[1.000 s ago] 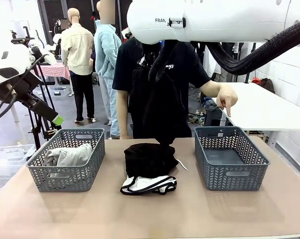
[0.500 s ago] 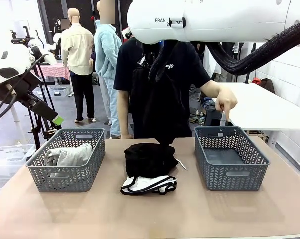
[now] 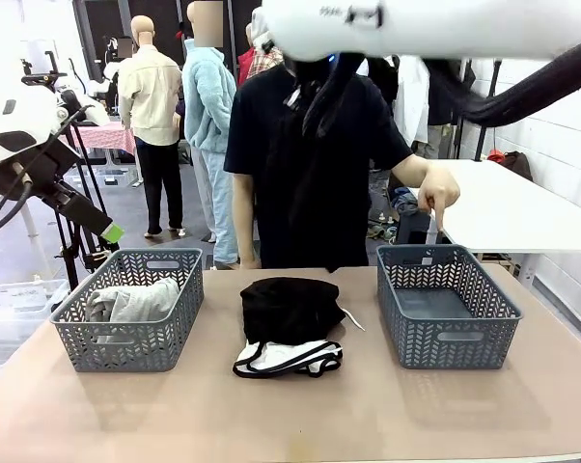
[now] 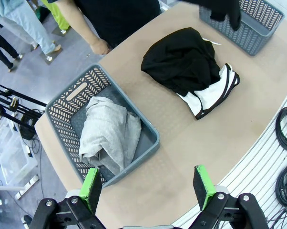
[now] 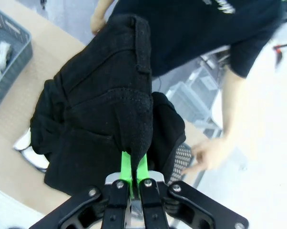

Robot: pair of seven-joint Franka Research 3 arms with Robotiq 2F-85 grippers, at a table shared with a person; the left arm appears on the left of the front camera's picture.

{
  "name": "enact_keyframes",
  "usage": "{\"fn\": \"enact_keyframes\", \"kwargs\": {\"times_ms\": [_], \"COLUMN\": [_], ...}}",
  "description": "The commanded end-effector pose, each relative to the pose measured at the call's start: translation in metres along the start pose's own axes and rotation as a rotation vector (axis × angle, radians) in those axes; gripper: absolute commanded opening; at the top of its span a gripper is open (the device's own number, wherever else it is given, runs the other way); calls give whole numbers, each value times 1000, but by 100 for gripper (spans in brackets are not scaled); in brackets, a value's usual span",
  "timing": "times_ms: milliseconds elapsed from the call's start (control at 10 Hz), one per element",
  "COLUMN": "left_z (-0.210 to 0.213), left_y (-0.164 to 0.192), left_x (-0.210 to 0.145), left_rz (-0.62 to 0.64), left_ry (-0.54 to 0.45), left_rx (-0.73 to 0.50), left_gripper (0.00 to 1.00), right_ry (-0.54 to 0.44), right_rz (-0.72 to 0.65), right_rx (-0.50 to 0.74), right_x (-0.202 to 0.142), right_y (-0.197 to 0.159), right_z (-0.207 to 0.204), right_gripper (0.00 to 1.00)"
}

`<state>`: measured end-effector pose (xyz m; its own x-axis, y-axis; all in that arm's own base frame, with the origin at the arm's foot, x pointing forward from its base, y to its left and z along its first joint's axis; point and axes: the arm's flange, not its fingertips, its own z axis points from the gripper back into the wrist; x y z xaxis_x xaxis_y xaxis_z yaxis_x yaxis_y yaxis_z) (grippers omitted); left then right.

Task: Sort the tops and bottoms.
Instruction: Sort the clothes according to human instructions.

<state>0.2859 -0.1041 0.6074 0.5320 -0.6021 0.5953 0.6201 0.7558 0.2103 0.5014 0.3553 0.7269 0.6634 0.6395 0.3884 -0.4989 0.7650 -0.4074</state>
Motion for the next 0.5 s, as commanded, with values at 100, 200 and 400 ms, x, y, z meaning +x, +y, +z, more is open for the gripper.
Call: {"fn": "enact_keyframes", "kwargs": {"times_ms": [100, 200, 400], "left_z": [0, 0, 0], "left_y": [1, 1, 1], "left_x": [-2, -2, -2], "left_rz": [1, 1, 1], "left_ry": [2, 2, 2], "left_rx": [-4, -4, -4], "left_gripper": [100, 100, 100], "right_ry": [31, 76, 180], "right_rz": [-156, -187, -266], "right_rx": [-144, -160, -156], "right_x": [-64, -86, -136], "right_y": [-41, -48, -62], "right_z": [44, 46, 21], "right_gripper": [0, 0, 0]}}
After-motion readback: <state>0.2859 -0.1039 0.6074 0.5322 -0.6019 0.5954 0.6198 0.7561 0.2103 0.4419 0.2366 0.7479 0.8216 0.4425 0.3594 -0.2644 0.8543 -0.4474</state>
